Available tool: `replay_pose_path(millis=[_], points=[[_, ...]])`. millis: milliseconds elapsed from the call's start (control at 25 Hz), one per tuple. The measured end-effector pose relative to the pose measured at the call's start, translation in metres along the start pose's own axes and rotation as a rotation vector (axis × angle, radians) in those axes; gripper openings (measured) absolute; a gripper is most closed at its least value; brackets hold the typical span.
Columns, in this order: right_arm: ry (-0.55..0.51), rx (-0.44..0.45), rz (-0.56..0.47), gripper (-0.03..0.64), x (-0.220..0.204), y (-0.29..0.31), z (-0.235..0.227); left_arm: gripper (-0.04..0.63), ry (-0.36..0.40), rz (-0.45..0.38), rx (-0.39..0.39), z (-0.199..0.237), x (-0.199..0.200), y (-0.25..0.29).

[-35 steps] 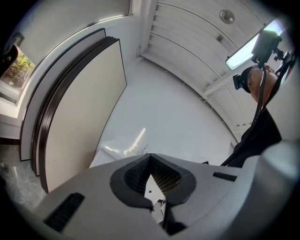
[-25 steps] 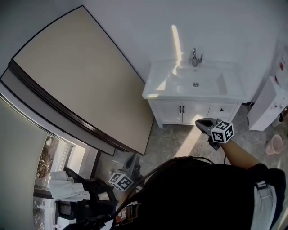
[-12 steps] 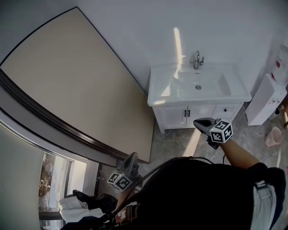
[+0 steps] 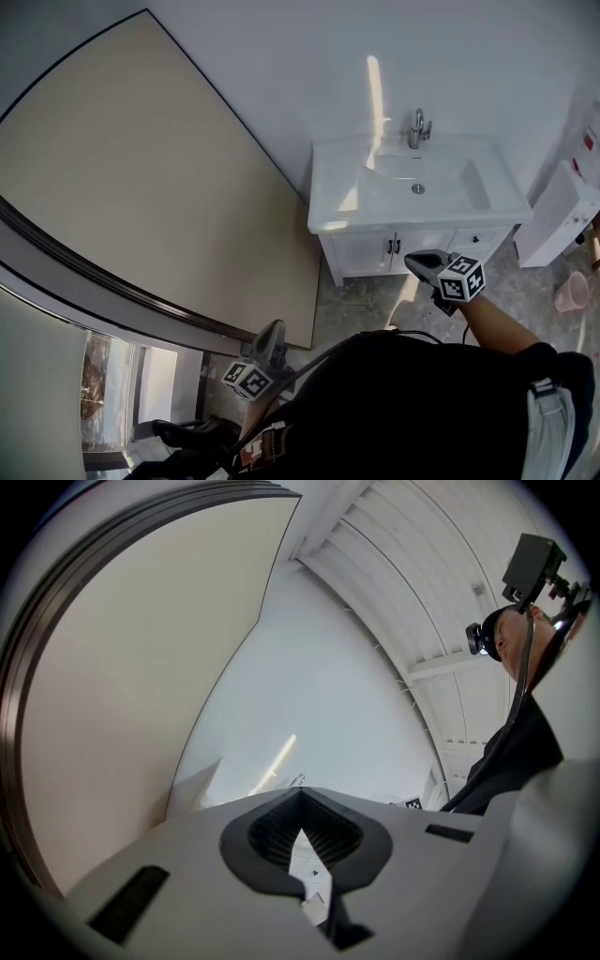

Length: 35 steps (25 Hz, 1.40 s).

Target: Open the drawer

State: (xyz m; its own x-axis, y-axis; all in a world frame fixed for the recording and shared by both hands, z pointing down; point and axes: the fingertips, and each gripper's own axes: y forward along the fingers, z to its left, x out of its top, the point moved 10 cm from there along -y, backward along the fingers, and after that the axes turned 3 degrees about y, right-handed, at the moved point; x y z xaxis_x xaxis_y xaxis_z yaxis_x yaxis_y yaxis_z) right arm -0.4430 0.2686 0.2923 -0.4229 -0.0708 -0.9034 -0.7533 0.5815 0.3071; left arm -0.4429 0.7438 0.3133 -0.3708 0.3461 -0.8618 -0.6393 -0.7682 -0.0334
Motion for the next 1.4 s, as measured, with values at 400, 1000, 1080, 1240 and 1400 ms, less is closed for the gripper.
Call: replay_pose_path(millis=[400, 1000, 1080, 1240, 1400], points=[[-0.050, 0.129, 0.014, 0.002, 0.074, 0.065, -0.142, -0.009, 0.036, -0.056, 0.076, 0.001, 0.020, 0.149], [0.000, 0.096, 0.004, 0.002, 0.110, 0.081, -0.288, -0.009, 0.042, 0.035, 0.030, 0.016, 0.031, 0.324], [0.014, 0.064, 0.003, 0.002, 0.111, 0.085, -0.297, -0.009, 0.033, 0.045, 0.005, 0.031, 0.035, 0.339], [0.026, 0.000, 0.006, 0.002, 0.115, 0.105, -0.308, -0.009, 0.015, 0.073, -0.065, 0.071, 0.045, 0.374], [0.036, -0.103, -0.021, 0.002, 0.136, 0.132, -0.319, -0.009, 0.006, 0.111, -0.168, 0.129, 0.066, 0.420]])
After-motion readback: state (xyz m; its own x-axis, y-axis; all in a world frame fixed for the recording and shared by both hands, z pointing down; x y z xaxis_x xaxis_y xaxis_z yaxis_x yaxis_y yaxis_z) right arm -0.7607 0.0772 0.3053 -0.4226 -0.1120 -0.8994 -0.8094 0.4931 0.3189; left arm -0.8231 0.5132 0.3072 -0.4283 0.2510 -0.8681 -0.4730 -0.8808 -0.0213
